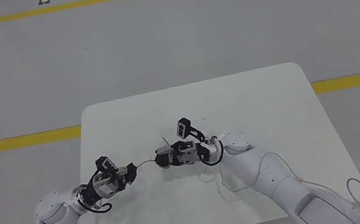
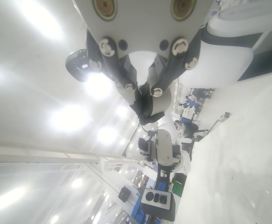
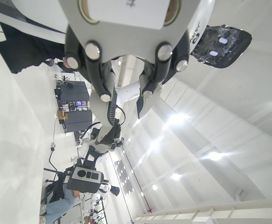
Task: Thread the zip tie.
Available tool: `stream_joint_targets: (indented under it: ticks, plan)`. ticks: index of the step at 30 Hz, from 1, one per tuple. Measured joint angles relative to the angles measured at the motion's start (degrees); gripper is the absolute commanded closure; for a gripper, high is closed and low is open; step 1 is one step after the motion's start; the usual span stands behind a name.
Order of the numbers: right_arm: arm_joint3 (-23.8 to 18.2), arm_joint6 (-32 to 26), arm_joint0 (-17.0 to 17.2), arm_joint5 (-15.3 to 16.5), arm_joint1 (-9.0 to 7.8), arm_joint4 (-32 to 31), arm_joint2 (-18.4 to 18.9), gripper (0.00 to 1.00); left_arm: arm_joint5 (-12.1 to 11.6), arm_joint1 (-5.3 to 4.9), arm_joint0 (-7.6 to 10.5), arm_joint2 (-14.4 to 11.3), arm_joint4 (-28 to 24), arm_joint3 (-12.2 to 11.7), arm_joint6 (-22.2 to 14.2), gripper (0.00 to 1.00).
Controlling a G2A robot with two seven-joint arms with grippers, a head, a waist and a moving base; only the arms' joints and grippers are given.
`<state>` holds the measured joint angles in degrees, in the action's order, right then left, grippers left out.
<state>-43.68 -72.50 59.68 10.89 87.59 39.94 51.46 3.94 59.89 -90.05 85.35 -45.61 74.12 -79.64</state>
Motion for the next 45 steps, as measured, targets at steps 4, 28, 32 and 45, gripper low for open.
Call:
stream_joint_targets:
  ticks: [4,28,32,45]
  plan:
    - [0.92,-0.12,-0.38,0.02,0.24,0.32,-0.4,0.77,0.0,0.0,0.0,0.0,0.0,0.0,0.0,1.0]
    - [5.17,-0.6,-1.76,1.92,1.24,1.86,-1.08,0.81,0.0,0.0,0.0,0.0,0.0,0.0,0.0,1.0]
    - [4.64,-0.99,-1.59,2.36,1.16,1.9,-0.85,0.84,0.0,0.0,0.0,0.0,0.0,0.0,0.0,1.0]
    - [2.96,-1.04,-0.96,2.33,0.92,1.42,-0.57,0.87,0.0,0.0,0.0,0.0,0.0,0.0,0.0,1.0]
